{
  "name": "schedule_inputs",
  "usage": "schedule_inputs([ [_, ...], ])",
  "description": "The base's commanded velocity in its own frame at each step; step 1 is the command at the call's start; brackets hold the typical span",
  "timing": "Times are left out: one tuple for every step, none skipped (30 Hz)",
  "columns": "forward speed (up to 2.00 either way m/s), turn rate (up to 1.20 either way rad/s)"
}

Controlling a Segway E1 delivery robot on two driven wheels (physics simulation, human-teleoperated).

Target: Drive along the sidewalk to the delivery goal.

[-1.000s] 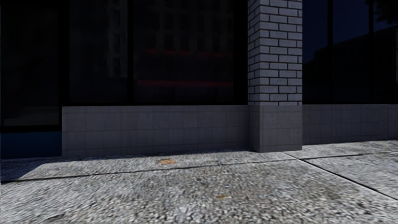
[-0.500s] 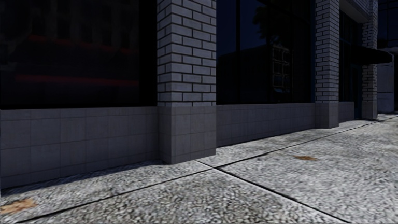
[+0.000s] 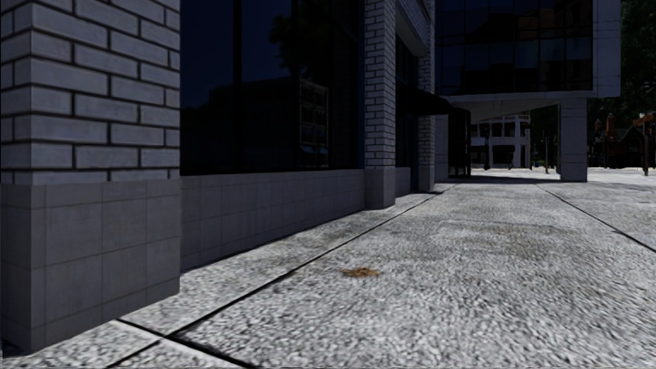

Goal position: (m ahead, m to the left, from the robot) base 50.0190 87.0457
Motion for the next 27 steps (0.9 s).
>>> schedule_inputs([
  [1.34,-0.94],
  [1.34,-0.94],
  [1.34,-0.94],
  [1.34,-0.94],
  [1.34,-0.94],
  [1.34,-0.93],
  [1.34,0.00],
  [1.34,0.00],
  [1.35,0.00],
  [1.35,0.00],
  [1.35,0.00],
  [1.35,0.00],
  [1.35,0.00],
  [1.35,0.00],
  [1.35,0.00],
  [1.35,0.00],
  [1.35,0.00],
  [1.35,0.00],
  [1.35,0.00],
  [1.35,0.00],
  [1.35,0.00],
  [1.39,0.00],
  [1.49,0.00],
  [1.49,0.00],
  [1.68,0.00],
  [2.00,0.00],
  [2.00,0.00],
])
